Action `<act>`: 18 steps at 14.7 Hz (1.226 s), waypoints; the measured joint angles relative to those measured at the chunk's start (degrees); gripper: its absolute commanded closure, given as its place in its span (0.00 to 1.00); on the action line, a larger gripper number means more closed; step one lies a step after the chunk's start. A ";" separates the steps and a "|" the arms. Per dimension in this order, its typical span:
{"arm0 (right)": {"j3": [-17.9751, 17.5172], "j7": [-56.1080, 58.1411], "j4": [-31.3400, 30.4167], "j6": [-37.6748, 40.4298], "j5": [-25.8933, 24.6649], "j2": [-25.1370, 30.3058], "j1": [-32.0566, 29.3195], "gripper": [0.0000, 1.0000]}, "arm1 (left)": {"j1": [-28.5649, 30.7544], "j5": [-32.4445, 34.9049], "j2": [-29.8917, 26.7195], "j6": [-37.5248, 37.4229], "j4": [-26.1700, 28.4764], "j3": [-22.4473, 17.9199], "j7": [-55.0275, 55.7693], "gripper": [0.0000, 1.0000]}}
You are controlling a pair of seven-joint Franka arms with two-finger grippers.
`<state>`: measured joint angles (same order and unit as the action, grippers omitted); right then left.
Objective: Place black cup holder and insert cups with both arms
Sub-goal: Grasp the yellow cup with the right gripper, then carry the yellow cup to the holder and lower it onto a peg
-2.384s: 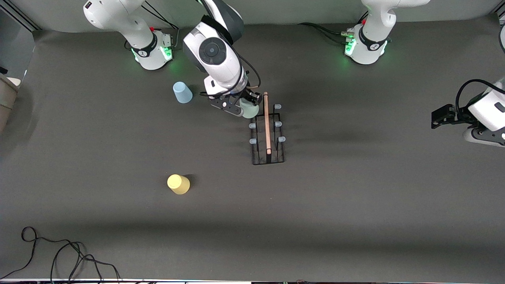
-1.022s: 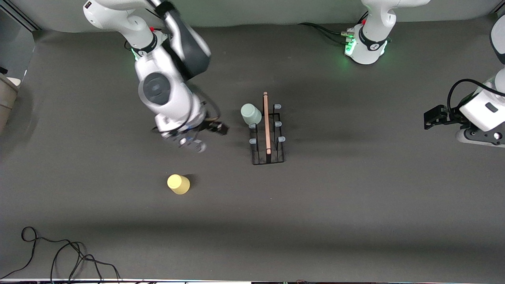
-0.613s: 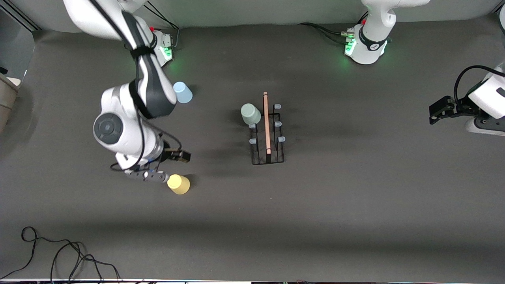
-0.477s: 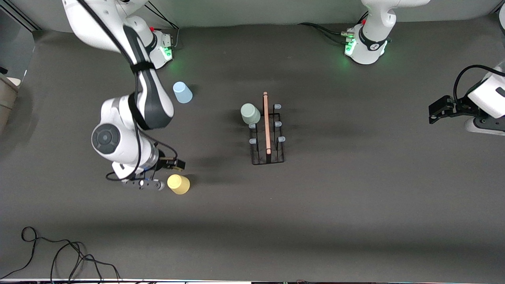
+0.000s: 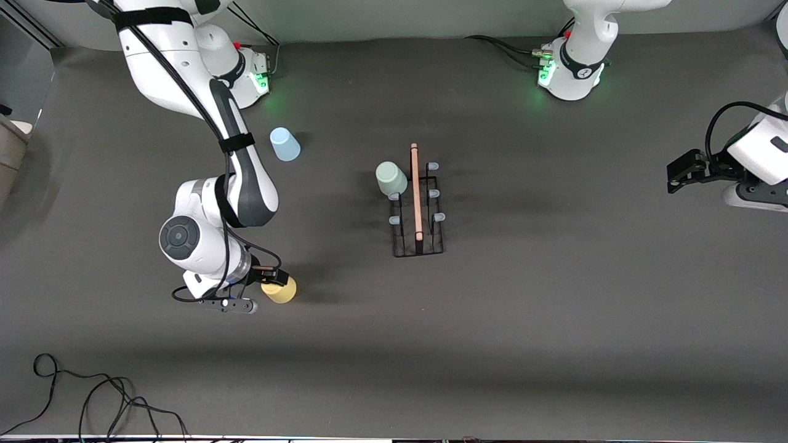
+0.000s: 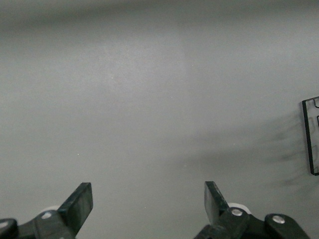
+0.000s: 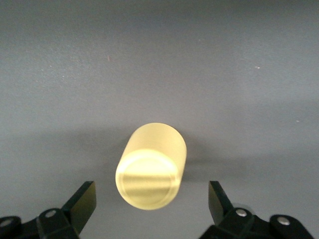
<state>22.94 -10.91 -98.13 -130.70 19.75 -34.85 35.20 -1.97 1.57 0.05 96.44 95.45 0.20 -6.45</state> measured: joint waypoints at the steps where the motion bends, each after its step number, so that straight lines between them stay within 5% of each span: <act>1: -0.10 0.06 0.00 -0.68 0.32 -0.42 0.00 0.00 | 0.00 0.00 0.00 -0.01 0.00 0.00 0.01 0.00; 4: -0.22 0.07 -0.01 -2.62 0.42 -2.12 0.01 0.01 | 0.00 0.00 0.00 -0.03 0.00 0.00 0.03 0.00; 6: -0.25 0.08 -0.01 -4.09 0.44 -3.22 0.01 0.16 | 0.00 0.01 0.00 -0.05 0.01 0.00 0.04 0.00; 9: -0.27 0.13 0.04 -4.59 0.46 -3.80 0.03 0.84 | 0.00 0.01 0.00 -0.08 0.04 0.00 0.07 0.00; 10: -0.28 0.19 0.16 -4.59 0.47 -3.78 0.07 1.00 | 0.00 0.01 0.00 -0.09 0.05 0.00 0.07 0.00; 14: -0.25 0.22 1.72 0.67 0.60 -1.76 0.23 1.00 | 0.00 0.01 0.02 -0.10 0.09 0.00 0.13 0.00; 18: -0.14 -0.64 3.03 11.03 0.99 6.11 0.24 1.00 | 0.00 0.02 0.03 -0.11 0.13 0.00 0.14 0.00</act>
<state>22.79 -11.55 -95.11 -119.66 20.75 -28.74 35.43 -1.97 1.59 0.07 96.33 95.58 0.20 -6.31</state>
